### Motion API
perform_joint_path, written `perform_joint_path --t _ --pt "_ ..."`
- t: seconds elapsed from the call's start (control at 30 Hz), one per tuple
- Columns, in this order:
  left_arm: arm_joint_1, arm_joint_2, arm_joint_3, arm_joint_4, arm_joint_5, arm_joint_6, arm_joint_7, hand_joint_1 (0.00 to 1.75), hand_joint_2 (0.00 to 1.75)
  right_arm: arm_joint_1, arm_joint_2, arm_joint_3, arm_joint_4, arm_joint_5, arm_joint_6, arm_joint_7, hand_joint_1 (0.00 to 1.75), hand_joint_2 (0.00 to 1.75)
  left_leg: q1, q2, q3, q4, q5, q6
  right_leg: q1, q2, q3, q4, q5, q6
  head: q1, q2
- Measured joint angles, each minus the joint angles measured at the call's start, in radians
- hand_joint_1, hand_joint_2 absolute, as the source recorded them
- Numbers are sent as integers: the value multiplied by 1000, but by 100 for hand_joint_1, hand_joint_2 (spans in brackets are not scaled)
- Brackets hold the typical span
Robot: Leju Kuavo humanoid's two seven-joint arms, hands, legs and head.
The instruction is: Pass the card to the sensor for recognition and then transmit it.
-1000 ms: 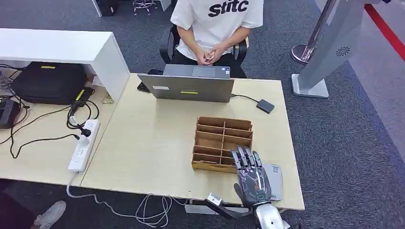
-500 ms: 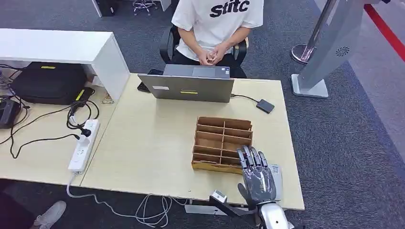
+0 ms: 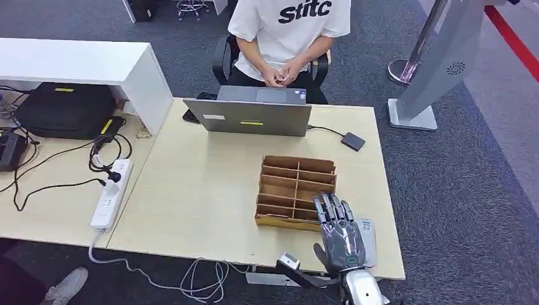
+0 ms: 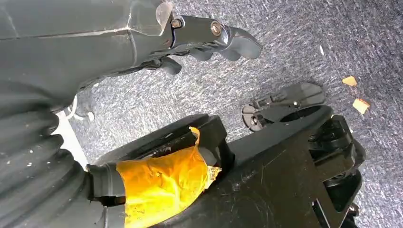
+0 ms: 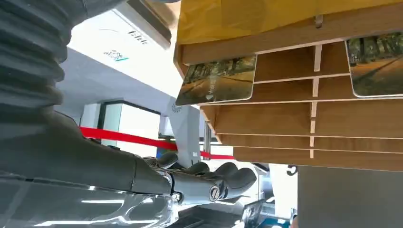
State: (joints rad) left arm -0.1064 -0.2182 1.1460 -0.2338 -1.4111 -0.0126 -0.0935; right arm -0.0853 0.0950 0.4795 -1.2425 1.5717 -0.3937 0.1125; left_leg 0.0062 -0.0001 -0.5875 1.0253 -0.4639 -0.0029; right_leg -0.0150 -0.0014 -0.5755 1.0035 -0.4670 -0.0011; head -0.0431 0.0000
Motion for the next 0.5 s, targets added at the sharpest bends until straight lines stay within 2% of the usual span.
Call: perform_joint_path --t 0.5 --pt "0 0 0 0 -5 -2 0 0 175 -17 21 6 19 1 16 -5 0 175 0 0 0 0 0 0 0 0 0 0 0 0 0 0"
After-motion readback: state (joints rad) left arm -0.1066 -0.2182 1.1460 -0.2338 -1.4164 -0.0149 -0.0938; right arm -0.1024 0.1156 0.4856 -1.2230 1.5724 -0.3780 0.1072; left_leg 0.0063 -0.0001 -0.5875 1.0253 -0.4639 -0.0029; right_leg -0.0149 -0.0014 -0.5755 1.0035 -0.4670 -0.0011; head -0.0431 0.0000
